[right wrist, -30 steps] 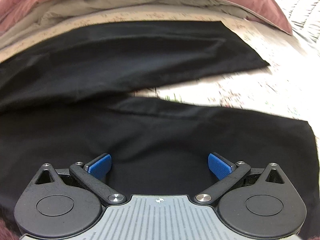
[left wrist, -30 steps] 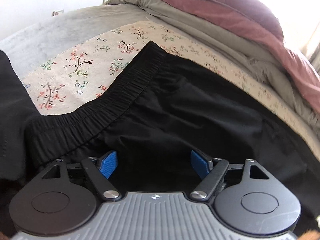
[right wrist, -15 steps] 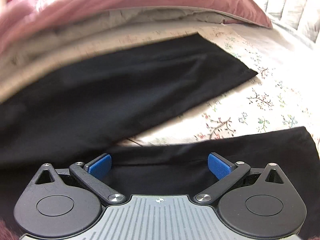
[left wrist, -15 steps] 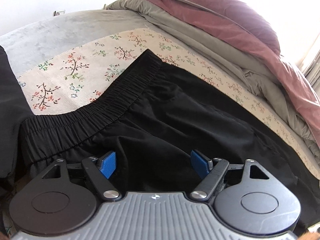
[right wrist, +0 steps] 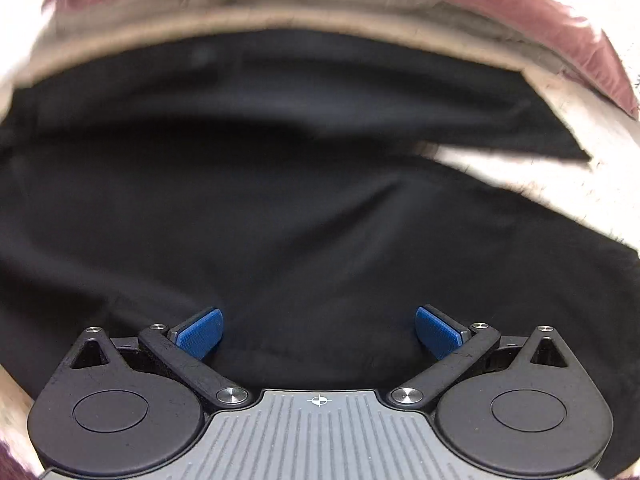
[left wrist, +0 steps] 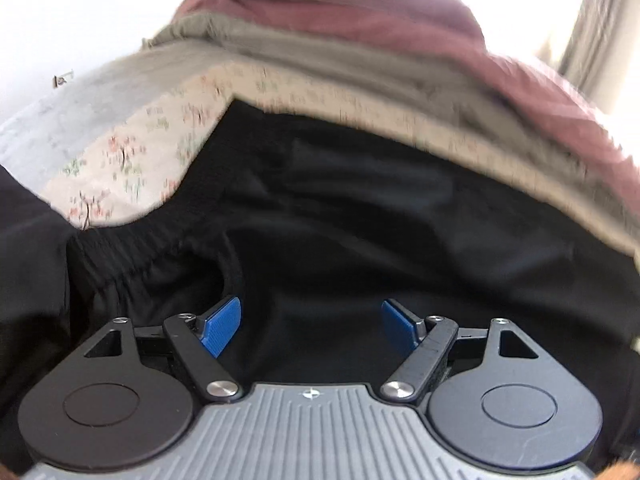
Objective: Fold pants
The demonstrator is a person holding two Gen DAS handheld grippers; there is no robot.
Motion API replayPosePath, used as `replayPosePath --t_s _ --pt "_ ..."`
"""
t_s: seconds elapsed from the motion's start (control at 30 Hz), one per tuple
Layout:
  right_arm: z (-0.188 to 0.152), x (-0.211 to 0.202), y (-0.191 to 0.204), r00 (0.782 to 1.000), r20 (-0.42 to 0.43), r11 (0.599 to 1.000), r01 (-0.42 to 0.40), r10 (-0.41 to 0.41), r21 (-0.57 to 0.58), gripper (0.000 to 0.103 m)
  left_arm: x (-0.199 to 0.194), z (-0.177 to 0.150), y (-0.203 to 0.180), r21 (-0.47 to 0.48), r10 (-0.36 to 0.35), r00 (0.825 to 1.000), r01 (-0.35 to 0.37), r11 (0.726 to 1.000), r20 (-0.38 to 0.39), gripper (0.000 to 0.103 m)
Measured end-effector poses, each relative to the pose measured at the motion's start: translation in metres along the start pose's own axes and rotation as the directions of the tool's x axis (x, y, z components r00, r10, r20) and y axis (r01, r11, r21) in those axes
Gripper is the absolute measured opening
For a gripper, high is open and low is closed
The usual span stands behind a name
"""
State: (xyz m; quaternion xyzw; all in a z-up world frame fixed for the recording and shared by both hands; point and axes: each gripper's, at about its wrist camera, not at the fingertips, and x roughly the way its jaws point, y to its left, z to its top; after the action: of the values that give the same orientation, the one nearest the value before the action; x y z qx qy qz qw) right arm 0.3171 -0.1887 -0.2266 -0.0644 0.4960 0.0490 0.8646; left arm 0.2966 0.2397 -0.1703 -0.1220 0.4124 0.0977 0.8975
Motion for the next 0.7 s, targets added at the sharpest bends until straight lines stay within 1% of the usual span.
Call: replayPosePath --t_s 0.07,0.13,0.17,0.23,0.33,0.4,0.5,0.6,0.7 --pt "-0.005 0.003 0.001 1.0 0.015 1.0 -0.005 0.005 0.014 0.103 0.01 -0.007 0.004 0.003 0.029 0.998 -0.029 1.0 -0.048 0.095" --pt "-0.006 0.001 -0.007 1.0 -0.007 0.999 -0.031 0.031 0.021 0.103 0.022 -0.013 0.012 -0.004 0.052 0.994 -0.053 0.999 -0.094 0.095" --pt "-0.007 0.0 -0.008 0.999 -0.012 0.999 -0.035 0.035 0.013 0.103 0.026 -0.015 0.015 0.005 0.058 0.994 -0.057 0.998 -0.096 0.095" --pt "-0.012 -0.001 -0.009 0.999 -0.013 0.999 -0.038 0.038 -0.007 0.103 0.027 -0.016 0.016 0.036 0.086 0.994 -0.084 0.996 -0.074 0.095" --pt "-0.014 -0.002 -0.016 0.999 -0.012 0.999 -0.042 0.042 0.005 0.103 0.026 -0.014 0.012 0.027 0.097 0.992 -0.095 0.995 -0.076 0.095" --pt "-0.016 -0.007 -0.017 0.999 -0.003 0.999 -0.046 0.046 0.01 0.103 0.024 -0.013 0.006 0.039 0.101 0.992 -0.098 0.994 -0.078 0.095" --pt "-0.014 -0.011 -0.016 0.999 0.023 0.999 -0.035 0.035 0.008 0.103 0.021 -0.009 0.0 0.057 0.111 0.992 -0.107 0.993 -0.055 0.095" --pt "-0.013 -0.02 -0.015 0.997 0.066 0.999 -0.03 0.029 0.016 0.103 0.016 -0.002 -0.003 0.057 0.098 0.995 -0.097 0.994 -0.021 0.095" --pt "-0.008 -0.03 -0.023 0.993 0.11 0.996 -0.05 0.042 0.073 0.103 0.01 0.012 0.001 0.013 0.078 0.997 -0.078 0.997 0.0 0.095"
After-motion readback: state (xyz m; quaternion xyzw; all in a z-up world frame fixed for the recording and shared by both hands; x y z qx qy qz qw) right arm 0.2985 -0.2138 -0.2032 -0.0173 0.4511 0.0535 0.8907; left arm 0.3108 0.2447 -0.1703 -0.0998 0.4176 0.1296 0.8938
